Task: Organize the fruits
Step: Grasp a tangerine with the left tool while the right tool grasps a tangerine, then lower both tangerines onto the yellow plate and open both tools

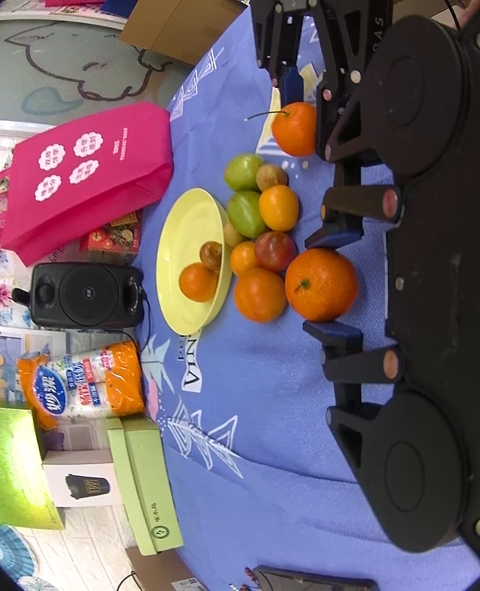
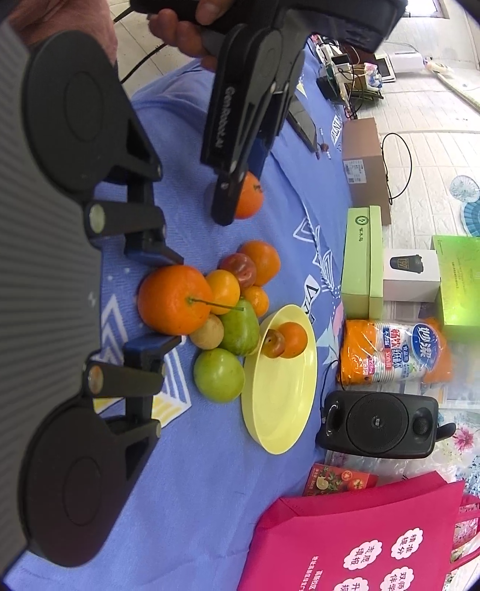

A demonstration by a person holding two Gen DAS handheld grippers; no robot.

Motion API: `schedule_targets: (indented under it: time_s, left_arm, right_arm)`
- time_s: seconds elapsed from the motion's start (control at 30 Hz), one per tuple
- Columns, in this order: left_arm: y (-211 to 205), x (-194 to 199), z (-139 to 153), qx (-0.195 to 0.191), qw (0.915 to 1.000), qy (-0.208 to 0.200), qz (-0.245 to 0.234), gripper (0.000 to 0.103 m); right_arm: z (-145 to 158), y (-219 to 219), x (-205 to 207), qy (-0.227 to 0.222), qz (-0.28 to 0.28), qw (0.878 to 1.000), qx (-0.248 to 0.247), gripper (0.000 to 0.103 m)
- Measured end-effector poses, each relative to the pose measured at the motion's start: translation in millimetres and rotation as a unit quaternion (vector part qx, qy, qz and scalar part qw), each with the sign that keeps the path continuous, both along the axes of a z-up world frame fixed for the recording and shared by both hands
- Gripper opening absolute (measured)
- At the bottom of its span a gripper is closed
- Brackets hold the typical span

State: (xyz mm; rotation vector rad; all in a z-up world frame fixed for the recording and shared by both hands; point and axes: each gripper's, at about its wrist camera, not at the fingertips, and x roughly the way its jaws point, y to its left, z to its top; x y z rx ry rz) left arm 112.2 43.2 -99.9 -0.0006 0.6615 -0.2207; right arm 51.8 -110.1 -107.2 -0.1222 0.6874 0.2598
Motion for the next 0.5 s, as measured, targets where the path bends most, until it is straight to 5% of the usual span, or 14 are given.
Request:
schedule_targets:
  time_s: [0.5]
  left_arm:
    - [8.8, 6.0, 22.8, 0.002, 1.0, -0.008, 0.002, 0.04]
  right_arm:
    - [16.3, -21.5, -9.1, -0.014, -0.009, 1.0, 0.018, 0.037]
